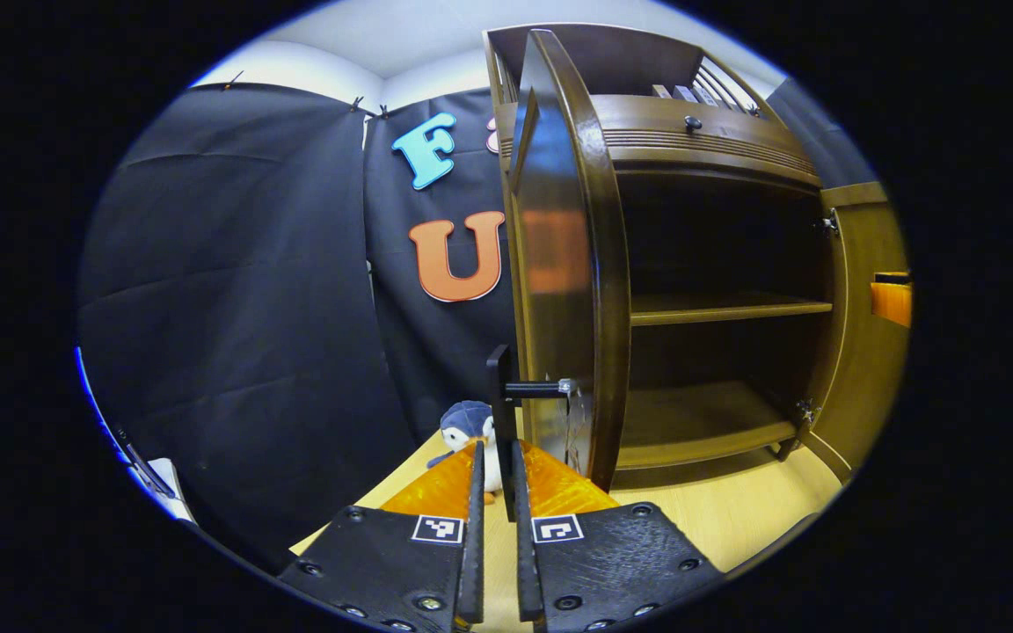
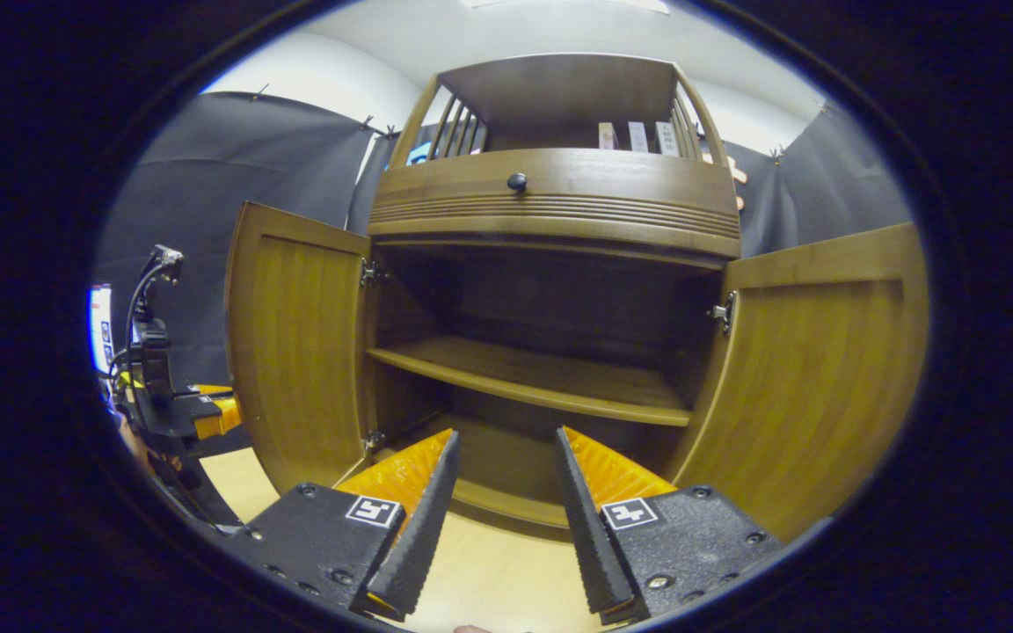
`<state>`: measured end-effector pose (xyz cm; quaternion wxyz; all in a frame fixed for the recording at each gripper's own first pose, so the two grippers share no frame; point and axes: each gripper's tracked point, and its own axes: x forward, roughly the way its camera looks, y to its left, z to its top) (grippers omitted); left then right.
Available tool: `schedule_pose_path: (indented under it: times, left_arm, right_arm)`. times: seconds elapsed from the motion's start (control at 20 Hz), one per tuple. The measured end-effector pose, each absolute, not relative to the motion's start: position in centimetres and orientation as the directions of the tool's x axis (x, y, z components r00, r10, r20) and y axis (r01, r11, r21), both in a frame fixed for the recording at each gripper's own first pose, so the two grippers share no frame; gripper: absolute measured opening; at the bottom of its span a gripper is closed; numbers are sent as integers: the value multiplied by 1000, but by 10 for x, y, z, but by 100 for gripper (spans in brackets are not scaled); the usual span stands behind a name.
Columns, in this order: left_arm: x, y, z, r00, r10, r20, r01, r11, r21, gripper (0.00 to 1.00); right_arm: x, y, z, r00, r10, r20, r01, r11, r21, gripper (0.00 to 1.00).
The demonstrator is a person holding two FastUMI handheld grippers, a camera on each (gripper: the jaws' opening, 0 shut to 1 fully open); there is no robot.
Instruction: Open the right door of the double-door shoe cabinet with the right hand, and open the left door with the left hand.
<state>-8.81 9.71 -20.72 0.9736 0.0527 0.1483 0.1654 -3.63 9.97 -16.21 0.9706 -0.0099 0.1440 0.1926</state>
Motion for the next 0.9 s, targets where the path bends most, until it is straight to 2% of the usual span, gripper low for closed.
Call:
schedule_pose_path:
  times: [0.15, 0.2, 0.25, 0.3, 0.35, 0.4, 0.55, 0.8, 0.85, 0.9]
  left_arm:
    - [-89, 101, -205, 906, 321, -275, -293, 946, 139, 14]
    - [-93, 106, -203, 903, 339, -263, -307, 939, 154, 14]
    - [-94, 111, -202, 901, 350, -257, -316, 934, 165, 14]
    - [-100, 120, -203, 892, 375, -251, -339, 924, 175, 22]
    - [-103, 126, -203, 888, 387, -249, -351, 920, 176, 7]
    - [-104, 130, -204, 883, 398, -250, -364, 915, 171, 6]
    - [-106, 133, -202, 868, 428, -252, -402, 903, 151, 6]
    - [-98, 118, -182, 900, 391, -194, -382, 920, 85, 7]
    - [-92, 113, -179, 908, 377, -180, -369, 926, 78, 22]
    - [-89, 105, -175, 917, 358, -175, -352, 934, 65, 24]
  right_arm:
    - [-37, 109, -163, 882, 372, -289, -378, 925, 35, 70]
    - [-37, 111, -163, 882, 369, -292, -377, 926, 33, 75]
    - [-37, 114, -163, 881, 370, -294, -377, 925, 33, 70]
    - [-37, 117, -163, 881, 370, -293, -378, 925, 32, 70]
    - [-37, 120, -162, 882, 370, -292, -378, 925, 31, 70]
    - [-36, 123, -162, 881, 373, -292, -381, 924, 32, 75]
    - [-32, 129, -158, 881, 376, -288, -382, 923, 37, 75]
    - [-24, 113, -142, 902, 341, -266, -339, 939, 54, 75]
    - [-23, 109, -139, 906, 332, -262, -330, 942, 55, 75]
    - [-22, 104, -136, 911, 322, -256, -319, 946, 54, 75]
